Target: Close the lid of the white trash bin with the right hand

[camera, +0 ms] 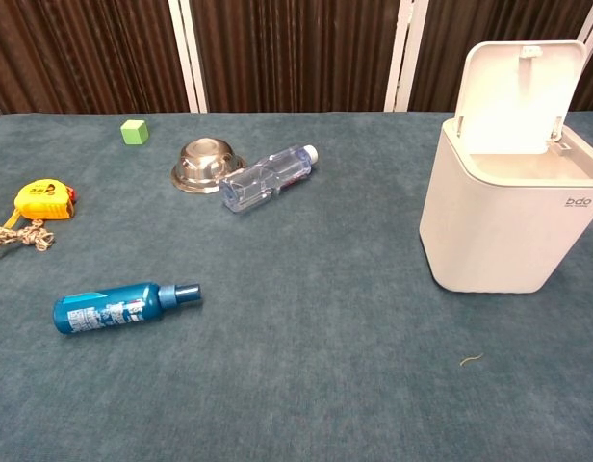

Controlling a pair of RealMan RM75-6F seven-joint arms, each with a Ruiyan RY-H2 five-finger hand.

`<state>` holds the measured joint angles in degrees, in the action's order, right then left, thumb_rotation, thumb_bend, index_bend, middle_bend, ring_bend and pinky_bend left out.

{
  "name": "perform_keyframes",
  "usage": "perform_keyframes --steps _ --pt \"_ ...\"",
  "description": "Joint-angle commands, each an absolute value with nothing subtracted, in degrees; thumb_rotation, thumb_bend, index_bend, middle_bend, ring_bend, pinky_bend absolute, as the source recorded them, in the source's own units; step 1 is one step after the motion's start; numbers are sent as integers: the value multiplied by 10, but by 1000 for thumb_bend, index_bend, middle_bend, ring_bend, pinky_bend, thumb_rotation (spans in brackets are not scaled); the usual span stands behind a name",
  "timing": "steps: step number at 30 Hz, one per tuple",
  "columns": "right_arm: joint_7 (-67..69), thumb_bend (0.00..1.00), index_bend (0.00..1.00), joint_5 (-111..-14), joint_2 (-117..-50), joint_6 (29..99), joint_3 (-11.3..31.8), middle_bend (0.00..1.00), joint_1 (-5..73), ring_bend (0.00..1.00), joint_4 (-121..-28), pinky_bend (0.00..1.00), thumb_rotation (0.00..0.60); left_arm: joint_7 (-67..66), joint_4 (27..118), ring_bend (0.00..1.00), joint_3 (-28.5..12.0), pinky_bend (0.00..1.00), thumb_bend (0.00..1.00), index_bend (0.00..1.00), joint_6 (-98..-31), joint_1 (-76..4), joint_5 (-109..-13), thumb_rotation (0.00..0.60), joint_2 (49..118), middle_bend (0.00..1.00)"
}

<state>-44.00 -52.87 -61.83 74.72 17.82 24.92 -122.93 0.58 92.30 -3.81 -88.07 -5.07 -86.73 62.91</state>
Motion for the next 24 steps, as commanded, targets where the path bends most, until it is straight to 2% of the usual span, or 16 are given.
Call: perform_keyframes --steps 1,8,18,24 --pt "-470 766 92 -471 -636 734 201 794 297 698 -1221 948 600 8 923 81 -39 229 459 294 -882 -50 -867 600 629 173" --pt "-463 766 122 -418 -656 733 209 794 335 698 -1196 948 600 12 922 85 -38 229 459 294 -884 -49 -868 600 629 172" --pt "-458 766 221 -404 -656 738 184 794 357 698 -1191 949 600 14 920 85 -40 229 459 293 -887 -49 -870 600 629 173" --pt "-455 766 351 -415 -650 746 159 794 355 698 -1203 949 600 15 919 85 -40 229 459 294 -887 -50 -872 600 629 172"
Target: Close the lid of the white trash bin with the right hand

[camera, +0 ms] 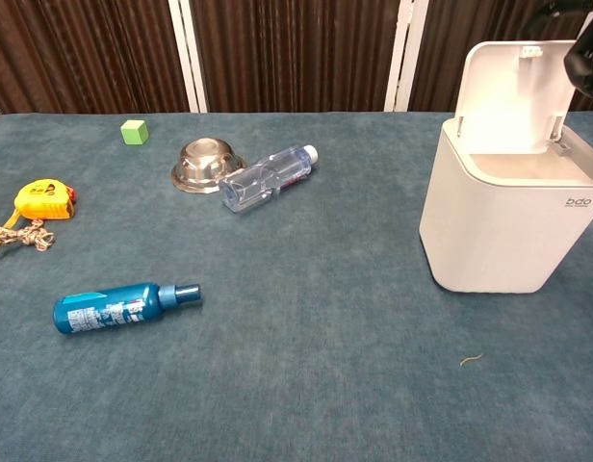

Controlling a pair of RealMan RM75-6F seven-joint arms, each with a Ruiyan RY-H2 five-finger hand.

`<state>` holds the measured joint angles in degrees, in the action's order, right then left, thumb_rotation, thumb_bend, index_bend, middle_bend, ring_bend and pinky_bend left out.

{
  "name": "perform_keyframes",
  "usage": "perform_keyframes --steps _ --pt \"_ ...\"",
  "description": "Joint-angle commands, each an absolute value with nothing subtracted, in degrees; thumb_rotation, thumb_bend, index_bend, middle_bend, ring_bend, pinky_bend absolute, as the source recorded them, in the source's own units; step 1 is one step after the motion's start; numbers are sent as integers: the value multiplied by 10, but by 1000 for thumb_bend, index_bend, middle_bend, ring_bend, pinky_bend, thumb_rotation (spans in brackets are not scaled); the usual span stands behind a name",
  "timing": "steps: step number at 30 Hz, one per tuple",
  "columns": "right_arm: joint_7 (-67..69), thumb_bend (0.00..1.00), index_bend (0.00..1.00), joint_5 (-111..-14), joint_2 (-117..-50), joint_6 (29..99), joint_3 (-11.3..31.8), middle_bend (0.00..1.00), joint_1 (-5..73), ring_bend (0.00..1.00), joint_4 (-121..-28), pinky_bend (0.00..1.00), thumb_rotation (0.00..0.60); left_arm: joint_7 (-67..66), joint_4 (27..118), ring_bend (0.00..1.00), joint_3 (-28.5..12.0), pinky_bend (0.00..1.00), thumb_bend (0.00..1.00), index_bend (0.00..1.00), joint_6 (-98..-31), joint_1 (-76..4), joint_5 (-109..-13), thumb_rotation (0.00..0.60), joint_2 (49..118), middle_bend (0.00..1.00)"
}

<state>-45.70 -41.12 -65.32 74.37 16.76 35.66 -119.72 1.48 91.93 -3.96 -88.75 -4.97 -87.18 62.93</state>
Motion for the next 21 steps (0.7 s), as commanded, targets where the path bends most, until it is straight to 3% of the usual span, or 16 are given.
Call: perform_keyframes --steps 1,6,21 --pt "-453 766 372 -419 -647 747 153 794 353 698 -1207 949 600 15 919 84 -40 229 459 294 -886 -51 -872 600 629 172" --pt "-442 766 413 -437 -637 744 131 794 347 698 -1215 948 600 14 919 85 -39 229 459 294 -887 -50 -873 600 630 172" --pt "-397 766 417 -542 -612 742 54 794 305 699 -1231 949 600 15 920 85 -39 229 459 294 -893 -48 -875 600 629 173"
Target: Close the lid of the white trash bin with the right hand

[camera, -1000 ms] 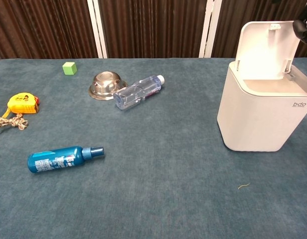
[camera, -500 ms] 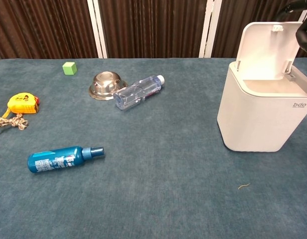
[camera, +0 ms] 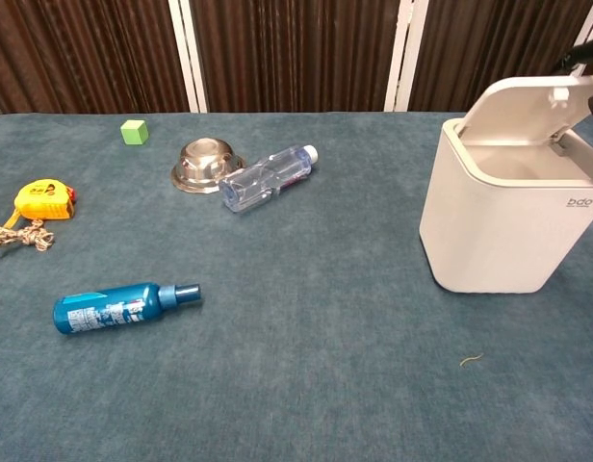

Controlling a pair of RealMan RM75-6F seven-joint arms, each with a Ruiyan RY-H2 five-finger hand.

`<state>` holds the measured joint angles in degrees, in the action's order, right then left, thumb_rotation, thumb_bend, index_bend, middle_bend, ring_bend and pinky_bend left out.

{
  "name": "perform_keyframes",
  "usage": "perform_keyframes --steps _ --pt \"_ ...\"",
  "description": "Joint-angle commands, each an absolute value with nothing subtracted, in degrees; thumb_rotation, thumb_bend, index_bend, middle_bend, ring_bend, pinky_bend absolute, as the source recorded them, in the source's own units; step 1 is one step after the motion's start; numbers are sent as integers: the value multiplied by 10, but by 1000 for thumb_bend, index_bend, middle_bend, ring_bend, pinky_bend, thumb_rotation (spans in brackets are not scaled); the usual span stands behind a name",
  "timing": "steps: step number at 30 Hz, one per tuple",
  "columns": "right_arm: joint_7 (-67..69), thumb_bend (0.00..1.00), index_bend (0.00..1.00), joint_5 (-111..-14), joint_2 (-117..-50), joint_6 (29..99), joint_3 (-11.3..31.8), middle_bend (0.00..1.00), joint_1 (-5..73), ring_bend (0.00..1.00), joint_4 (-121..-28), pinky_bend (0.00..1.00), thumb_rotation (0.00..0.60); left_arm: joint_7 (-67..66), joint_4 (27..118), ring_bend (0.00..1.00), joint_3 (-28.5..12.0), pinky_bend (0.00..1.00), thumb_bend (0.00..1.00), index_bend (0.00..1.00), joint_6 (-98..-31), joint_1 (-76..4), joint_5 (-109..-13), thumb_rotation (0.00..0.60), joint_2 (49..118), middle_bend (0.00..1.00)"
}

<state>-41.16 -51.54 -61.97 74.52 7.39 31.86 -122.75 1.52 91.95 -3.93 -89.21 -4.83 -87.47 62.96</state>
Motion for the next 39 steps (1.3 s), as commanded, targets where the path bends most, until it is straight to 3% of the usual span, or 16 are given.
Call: perform_keyframes --steps 1,12,32,39 --pt "-393 766 416 -550 -610 741 48 794 301 698 -1230 949 600 16 920 85 -39 229 459 294 -893 -48 -876 600 629 173" --pt "-353 765 401 -612 -598 724 4 794 269 698 -1210 949 600 16 920 84 -39 229 459 294 -895 -47 -878 600 629 173" --pt "-282 766 383 -585 -574 663 5 794 262 699 -1178 949 600 16 920 84 -38 229 458 294 -894 -48 -879 600 629 173" --pt "-235 766 372 -637 -564 677 10 794 246 699 -1182 948 600 16 919 84 -38 229 458 294 -891 -49 -878 600 630 172"
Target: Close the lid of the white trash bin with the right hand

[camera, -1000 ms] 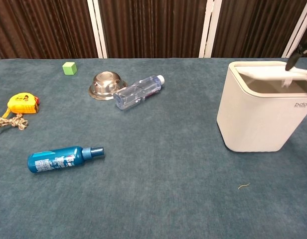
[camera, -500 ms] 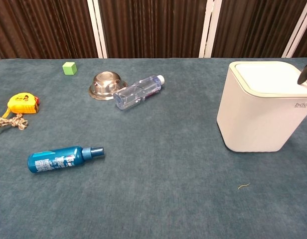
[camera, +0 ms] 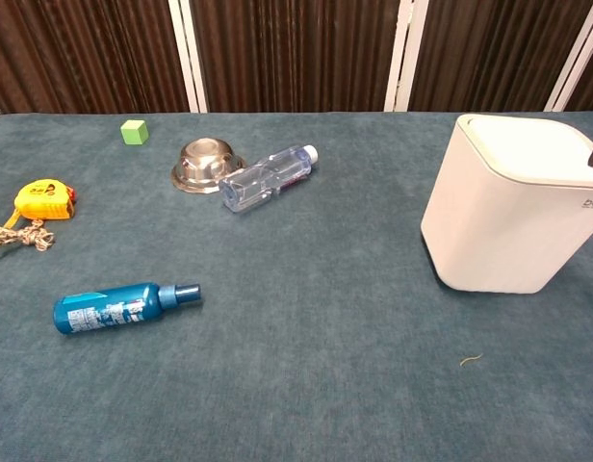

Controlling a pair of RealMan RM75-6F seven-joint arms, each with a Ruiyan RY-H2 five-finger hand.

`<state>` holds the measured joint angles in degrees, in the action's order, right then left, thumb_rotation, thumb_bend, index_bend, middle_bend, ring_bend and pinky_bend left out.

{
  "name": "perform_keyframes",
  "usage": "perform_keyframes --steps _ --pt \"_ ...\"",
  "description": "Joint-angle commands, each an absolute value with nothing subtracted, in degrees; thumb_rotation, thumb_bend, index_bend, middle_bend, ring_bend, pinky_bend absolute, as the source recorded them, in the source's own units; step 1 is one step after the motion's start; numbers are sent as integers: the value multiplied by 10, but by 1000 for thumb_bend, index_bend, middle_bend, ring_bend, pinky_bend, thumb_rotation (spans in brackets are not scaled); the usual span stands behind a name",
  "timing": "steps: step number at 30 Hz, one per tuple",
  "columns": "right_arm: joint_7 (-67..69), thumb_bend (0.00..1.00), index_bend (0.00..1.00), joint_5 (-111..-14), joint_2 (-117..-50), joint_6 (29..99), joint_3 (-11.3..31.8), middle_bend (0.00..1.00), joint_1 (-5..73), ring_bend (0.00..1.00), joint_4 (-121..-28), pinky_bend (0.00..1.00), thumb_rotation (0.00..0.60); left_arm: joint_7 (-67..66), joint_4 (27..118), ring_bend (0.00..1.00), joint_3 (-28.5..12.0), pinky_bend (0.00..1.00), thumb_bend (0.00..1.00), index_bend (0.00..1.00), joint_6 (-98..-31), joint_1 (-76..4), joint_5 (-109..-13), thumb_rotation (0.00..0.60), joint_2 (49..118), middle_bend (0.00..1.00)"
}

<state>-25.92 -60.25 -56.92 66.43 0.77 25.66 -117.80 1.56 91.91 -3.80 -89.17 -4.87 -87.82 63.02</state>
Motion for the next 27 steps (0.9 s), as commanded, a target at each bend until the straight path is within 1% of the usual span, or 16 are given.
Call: perform_keyframes --steps 1,5,7,8,11,12,13,14,15,16,18,19,22,25,27 --pt "-222 766 367 -659 -563 685 10 794 240 698 -1182 948 600 16 919 85 -38 229 459 294 -891 -49 -878 600 630 172" --pt "-156 760 333 -789 -565 754 2 789 201 636 -1162 932 600 16 919 85 -38 229 458 294 -891 -49 -878 600 630 172" --pt "-135 729 328 -851 -569 803 -5 747 177 590 -1144 913 600 16 919 85 -38 229 459 294 -891 -49 -879 600 630 173" --pt "-134 705 326 -871 -571 824 -8 699 166 566 -1136 900 600 16 919 85 -37 229 459 294 -892 -49 -879 600 630 173" --pt "-154 605 286 -905 -579 881 -17 452 129 438 -1113 836 600 14 919 85 -37 229 459 294 -891 -49 -881 600 631 172" --pt "-164 560 259 -910 -583 899 -21 373 113 358 -1105 783 600 14 919 85 -37 229 459 294 -892 -50 -882 600 631 172" --pt "-169 510 229 -912 -587 913 -23 309 102 275 -1097 709 600 13 919 84 -37 229 459 294 -892 -50 -883 600 632 173" --pt "-173 477 210 -915 -593 927 -25 274 90 226 -1087 653 600 13 918 85 -37 229 459 294 -893 -50 -884 600 633 173" --pt "-180 423 184 -916 -602 945 -26 225 76 158 -1071 540 600 12 917 85 -37 229 459 294 -893 -51 -885 600 634 173" --pt "-185 391 172 -914 -611 958 -25 195 65 126 -1057 450 600 12 916 85 -36 229 459 294 -893 -51 -886 600 635 173" --pt "-196 348 160 -901 -634 977 -22 159 45 90 -1025 288 600 13 914 85 -37 229 459 294 -891 -53 -887 600 637 173" --pt "-197 336 160 -892 -642 979 -20 150 39 80 -1014 243 600 13 913 85 -37 229 459 294 -890 -54 -887 600 638 174" --pt "-180 325 150 -861 -661 970 -10 136 30 39 -978 190 600 9 910 84 -37 230 459 294 -884 -56 -883 600 641 174" --pt "-167 323 126 -836 -678 956 3 118 29 15 -945 170 600 3 910 85 -38 230 459 294 -882 -57 -880 600 643 173" --pt "-149 321 112 -851 -674 944 1 115 35 11 -936 165 600 -1 910 85 -38 231 459 294 -882 -57 -879 600 645 173"
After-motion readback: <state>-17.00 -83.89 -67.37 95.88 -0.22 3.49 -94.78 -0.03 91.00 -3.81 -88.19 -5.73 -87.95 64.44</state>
